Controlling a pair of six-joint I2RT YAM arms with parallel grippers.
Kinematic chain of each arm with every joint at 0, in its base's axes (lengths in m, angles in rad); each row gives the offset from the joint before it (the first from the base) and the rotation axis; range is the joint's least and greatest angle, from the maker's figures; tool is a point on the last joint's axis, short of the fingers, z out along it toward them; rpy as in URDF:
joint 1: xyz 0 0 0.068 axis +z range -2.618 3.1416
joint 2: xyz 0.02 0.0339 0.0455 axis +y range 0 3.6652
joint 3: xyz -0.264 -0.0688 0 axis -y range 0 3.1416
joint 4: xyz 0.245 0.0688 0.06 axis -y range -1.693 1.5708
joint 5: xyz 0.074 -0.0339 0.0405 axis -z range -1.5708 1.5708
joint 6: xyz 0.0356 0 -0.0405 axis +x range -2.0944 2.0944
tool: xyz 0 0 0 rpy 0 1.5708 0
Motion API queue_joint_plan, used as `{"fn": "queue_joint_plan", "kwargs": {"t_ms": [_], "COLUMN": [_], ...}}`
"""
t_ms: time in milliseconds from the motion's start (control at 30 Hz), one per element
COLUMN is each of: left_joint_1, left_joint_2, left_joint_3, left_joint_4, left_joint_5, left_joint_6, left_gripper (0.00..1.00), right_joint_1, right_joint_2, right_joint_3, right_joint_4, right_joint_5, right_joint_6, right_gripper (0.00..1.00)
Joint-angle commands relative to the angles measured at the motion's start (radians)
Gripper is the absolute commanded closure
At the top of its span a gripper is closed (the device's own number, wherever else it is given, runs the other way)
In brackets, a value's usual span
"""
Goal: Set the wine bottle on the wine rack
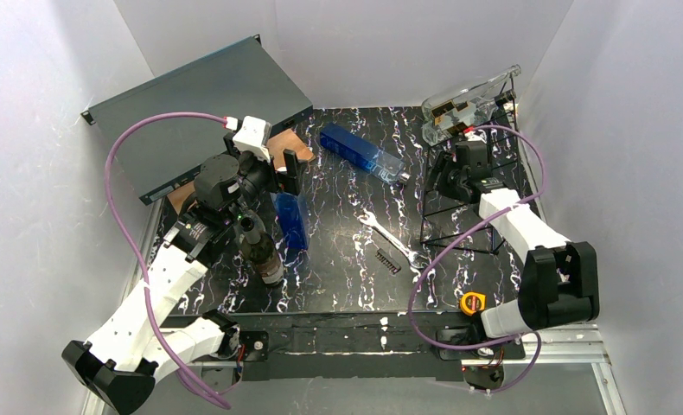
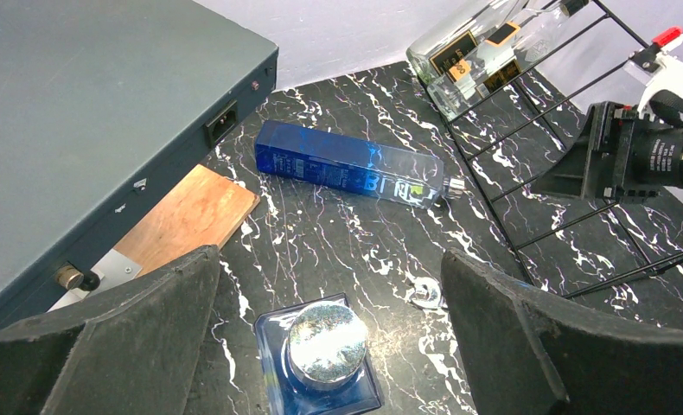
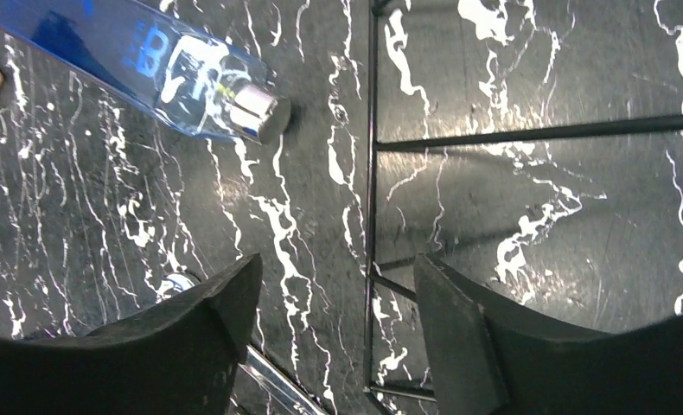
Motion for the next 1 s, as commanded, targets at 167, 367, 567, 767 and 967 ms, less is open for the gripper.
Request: {"fn": "queue_joint_plan", "kwargs": {"t_ms": [167,367,567,767,967], "left_joint_1": [-0.003,-0.003,-0.004,-0.003,-0.006], "left_joint_2": [0.005,0.007,0.008,0.008,0.01], "left_joint_3": [0.023,0.023,0.024,0.025,0.025], "left_joint_4": [0.009,0.008,0.006,0.006,0.004], "left_joint_5": [0.01,0.01,0.01,0.01,0.01], "left_joint_6": [-0.006,-0.006,-0.006,-0.007,-0.006], "left_gripper": [0.01,0.01,0.01,0.01,0.01], "right_joint_1": [-0.012,-0.067,-0.121,-0.171,-0.17], "right_joint_2": [-0.081,-0.1,-0.122,-0.135,-0.133], "right_joint_3": [-0.05,-0.077,-0.091,-0.109,-0.088], "right_joint_4": [-0.094,-0.108,-0.133,-0.133,-0.13], "right_joint_5": [0.146,0.168,0.217,0.237,0.181], "right_joint_6": [-0.059,-0.056,-0.063,-0.062,-0.111], "right_gripper": [0.4,0.46,0.47,0.47,0.44]}}
